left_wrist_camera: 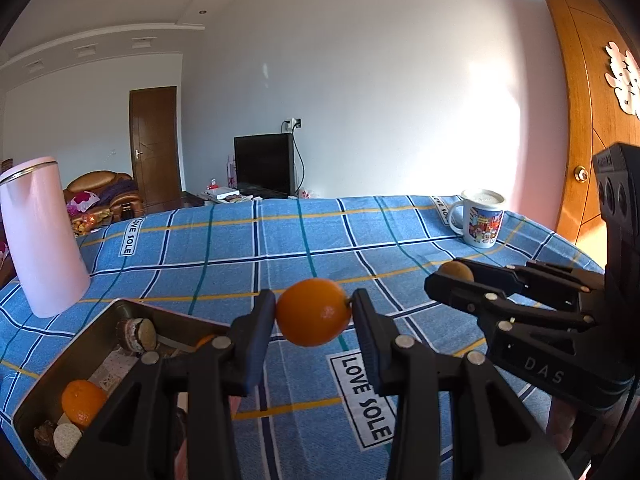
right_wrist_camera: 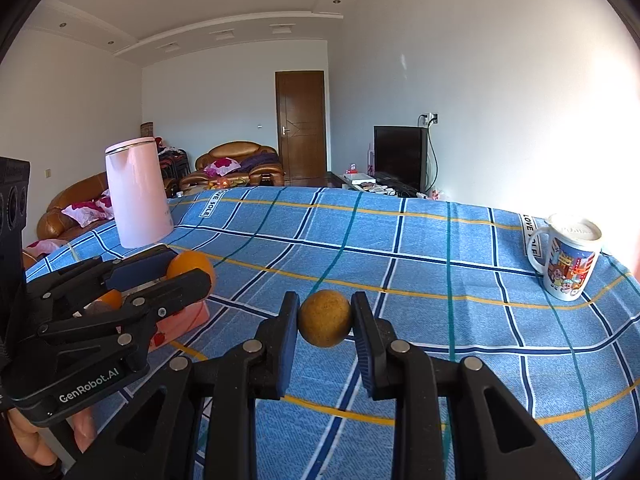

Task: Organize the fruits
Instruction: 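Carry the orange and small brown fruit toward the pink tin with both tools, then lower the orange and brown fruit into the pink tin and open both tools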

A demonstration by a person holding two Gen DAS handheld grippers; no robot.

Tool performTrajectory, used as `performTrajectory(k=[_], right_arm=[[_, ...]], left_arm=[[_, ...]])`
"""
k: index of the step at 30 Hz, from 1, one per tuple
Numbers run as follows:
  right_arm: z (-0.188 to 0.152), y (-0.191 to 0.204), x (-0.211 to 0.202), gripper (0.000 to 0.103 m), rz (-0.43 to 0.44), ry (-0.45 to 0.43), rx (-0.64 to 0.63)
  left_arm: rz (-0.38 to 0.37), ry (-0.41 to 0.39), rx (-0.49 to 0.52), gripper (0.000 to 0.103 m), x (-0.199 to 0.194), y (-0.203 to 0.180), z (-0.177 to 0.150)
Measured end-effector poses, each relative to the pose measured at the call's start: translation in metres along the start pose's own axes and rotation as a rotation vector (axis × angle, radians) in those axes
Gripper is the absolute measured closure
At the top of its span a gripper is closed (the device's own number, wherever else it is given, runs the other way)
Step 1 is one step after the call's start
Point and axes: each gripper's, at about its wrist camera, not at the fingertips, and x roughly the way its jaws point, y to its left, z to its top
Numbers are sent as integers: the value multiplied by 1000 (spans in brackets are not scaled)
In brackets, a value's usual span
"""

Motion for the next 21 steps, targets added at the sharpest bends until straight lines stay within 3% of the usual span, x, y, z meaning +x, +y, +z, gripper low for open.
performTrajectory(k=[21], right_arm=[[26,82,30,75,128,27,-107]], left_arm=[[90,53,-84,62,-24,71,-12]])
